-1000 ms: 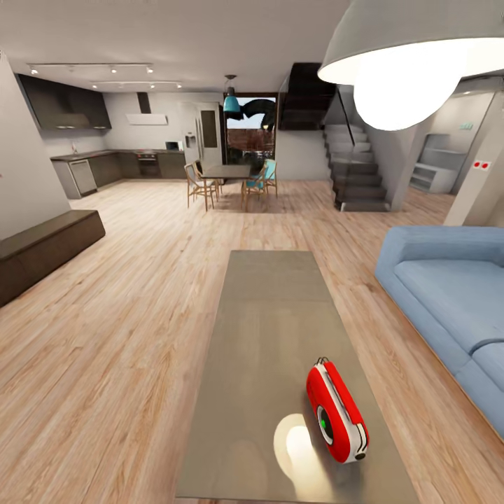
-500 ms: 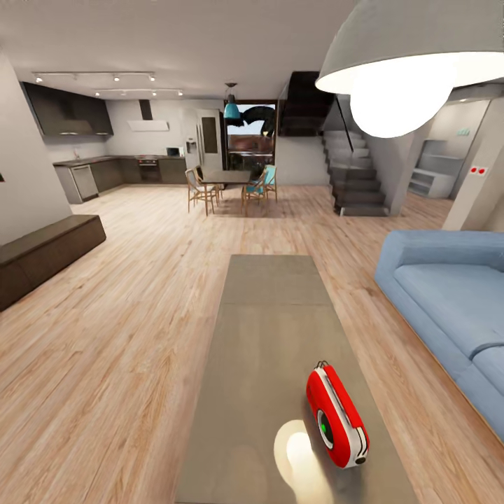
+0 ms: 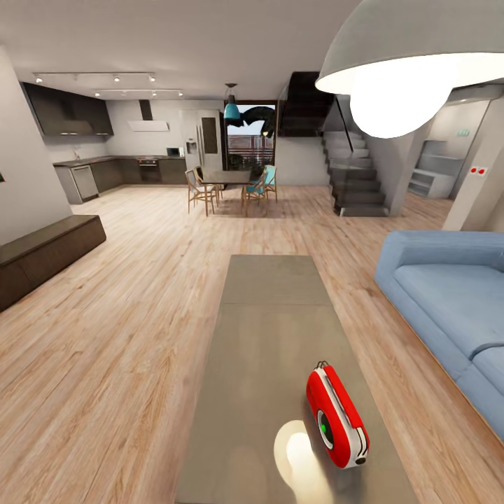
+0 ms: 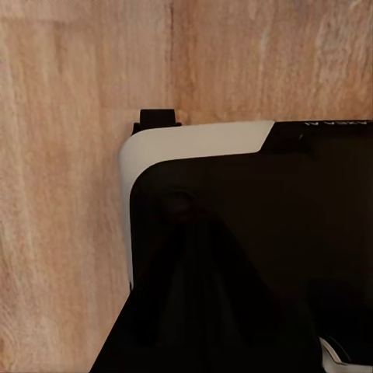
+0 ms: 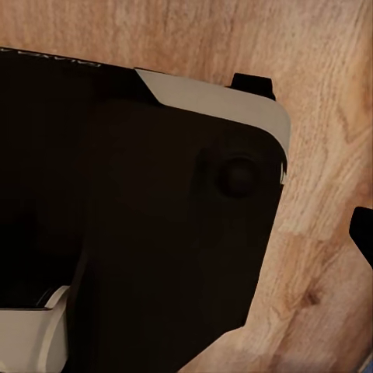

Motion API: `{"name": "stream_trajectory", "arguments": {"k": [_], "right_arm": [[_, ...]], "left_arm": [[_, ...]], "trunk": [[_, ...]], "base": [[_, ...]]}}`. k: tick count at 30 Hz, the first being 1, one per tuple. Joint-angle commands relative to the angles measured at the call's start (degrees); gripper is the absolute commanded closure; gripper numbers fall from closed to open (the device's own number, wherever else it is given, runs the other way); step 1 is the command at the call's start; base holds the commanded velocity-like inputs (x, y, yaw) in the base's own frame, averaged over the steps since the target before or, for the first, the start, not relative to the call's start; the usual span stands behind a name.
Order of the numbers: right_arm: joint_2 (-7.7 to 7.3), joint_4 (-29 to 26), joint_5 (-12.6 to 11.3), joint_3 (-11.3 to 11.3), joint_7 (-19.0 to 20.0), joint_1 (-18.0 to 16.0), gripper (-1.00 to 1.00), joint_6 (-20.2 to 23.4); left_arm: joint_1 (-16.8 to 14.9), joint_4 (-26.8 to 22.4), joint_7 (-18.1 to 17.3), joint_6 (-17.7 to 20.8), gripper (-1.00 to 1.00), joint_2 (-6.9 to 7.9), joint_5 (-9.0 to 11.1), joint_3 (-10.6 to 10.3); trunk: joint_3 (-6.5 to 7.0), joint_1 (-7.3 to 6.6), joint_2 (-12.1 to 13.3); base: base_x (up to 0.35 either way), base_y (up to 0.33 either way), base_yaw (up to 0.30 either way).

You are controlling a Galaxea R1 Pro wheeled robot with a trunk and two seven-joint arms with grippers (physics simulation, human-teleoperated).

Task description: Turn on the radio receiver that's on the table in the living room.

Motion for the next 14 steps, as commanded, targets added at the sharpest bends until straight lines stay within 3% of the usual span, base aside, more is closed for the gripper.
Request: {"name": "stream_trajectory", "arguments": {"k": [1, 14], "right_arm": [[0.0, 0.0, 0.02, 0.01, 0.0, 0.0, -1.0, -0.01], [-0.06, 0.0, 0.07, 0.03, 0.0, 0.0, -1.0, -0.02]], "left_arm": [[0.0, 0.01, 0.0, 0.0, 1.0, 0.0, 0.0, 0.0], [-0.01, 0.0, 0.0, 0.0, 1.0, 0.0, 0.0, 0.0]], "trunk": [[0.0, 0.0, 0.0], [0.0, 0.0, 0.0]], "base": [[0.0, 0.0, 0.0], [0.0, 0.0, 0.0]]}}
